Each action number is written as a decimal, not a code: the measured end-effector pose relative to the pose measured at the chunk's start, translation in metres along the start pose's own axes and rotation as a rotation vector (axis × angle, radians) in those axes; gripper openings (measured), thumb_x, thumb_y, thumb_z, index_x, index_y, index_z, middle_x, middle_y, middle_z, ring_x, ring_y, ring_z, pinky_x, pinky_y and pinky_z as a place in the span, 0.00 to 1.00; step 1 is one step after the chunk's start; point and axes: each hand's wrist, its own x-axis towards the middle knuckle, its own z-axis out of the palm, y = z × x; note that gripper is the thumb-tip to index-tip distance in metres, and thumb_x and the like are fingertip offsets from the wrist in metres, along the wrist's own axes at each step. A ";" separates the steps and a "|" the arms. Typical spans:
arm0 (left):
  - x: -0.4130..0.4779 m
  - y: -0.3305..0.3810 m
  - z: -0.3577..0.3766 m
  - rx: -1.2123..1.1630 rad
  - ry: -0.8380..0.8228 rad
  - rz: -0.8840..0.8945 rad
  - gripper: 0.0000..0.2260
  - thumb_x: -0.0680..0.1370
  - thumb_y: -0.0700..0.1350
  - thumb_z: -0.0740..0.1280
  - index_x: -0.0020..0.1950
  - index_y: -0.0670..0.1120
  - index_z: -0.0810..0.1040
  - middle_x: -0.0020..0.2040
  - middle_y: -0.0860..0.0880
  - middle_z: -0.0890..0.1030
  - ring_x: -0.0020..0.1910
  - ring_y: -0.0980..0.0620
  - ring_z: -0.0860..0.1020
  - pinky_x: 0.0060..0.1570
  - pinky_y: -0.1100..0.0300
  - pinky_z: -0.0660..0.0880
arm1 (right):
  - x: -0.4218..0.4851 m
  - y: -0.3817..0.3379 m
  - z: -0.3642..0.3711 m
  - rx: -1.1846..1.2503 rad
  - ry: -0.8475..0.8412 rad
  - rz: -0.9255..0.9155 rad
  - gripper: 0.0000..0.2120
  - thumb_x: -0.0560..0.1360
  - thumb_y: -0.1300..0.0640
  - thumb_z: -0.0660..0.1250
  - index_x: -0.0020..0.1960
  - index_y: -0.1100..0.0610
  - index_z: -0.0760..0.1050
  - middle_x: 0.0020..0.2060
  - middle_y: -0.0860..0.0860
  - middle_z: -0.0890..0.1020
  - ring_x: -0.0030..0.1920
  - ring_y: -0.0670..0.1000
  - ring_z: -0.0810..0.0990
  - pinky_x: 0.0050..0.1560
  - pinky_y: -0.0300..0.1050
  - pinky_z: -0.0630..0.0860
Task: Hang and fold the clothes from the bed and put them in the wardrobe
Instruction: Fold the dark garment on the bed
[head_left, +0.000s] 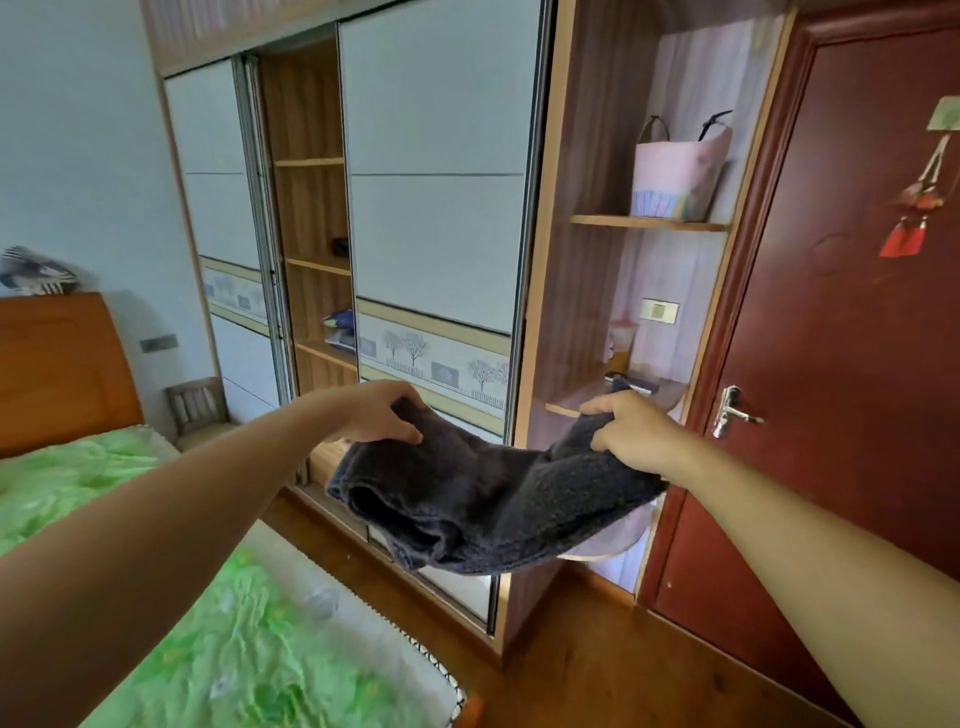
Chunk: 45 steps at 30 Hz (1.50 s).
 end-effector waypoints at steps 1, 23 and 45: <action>0.017 -0.001 -0.005 -0.009 0.008 -0.026 0.22 0.76 0.52 0.73 0.68 0.57 0.72 0.66 0.47 0.72 0.62 0.43 0.73 0.59 0.46 0.76 | 0.026 0.001 0.000 -0.007 -0.014 -0.012 0.24 0.75 0.67 0.67 0.70 0.56 0.76 0.66 0.56 0.77 0.62 0.57 0.76 0.53 0.46 0.73; 0.335 -0.162 -0.101 0.000 0.146 -0.492 0.20 0.73 0.52 0.75 0.63 0.60 0.73 0.63 0.49 0.73 0.59 0.43 0.75 0.58 0.42 0.79 | 0.493 -0.044 0.117 -0.083 -0.366 -0.333 0.28 0.78 0.62 0.63 0.77 0.53 0.66 0.74 0.55 0.70 0.71 0.57 0.70 0.68 0.48 0.67; 0.411 -0.283 -0.203 0.008 0.423 -0.836 0.18 0.73 0.55 0.75 0.59 0.60 0.74 0.61 0.49 0.75 0.55 0.45 0.78 0.50 0.42 0.82 | 0.741 -0.189 0.243 -0.111 -0.453 -0.742 0.13 0.80 0.63 0.58 0.62 0.57 0.74 0.45 0.53 0.76 0.43 0.51 0.75 0.39 0.47 0.72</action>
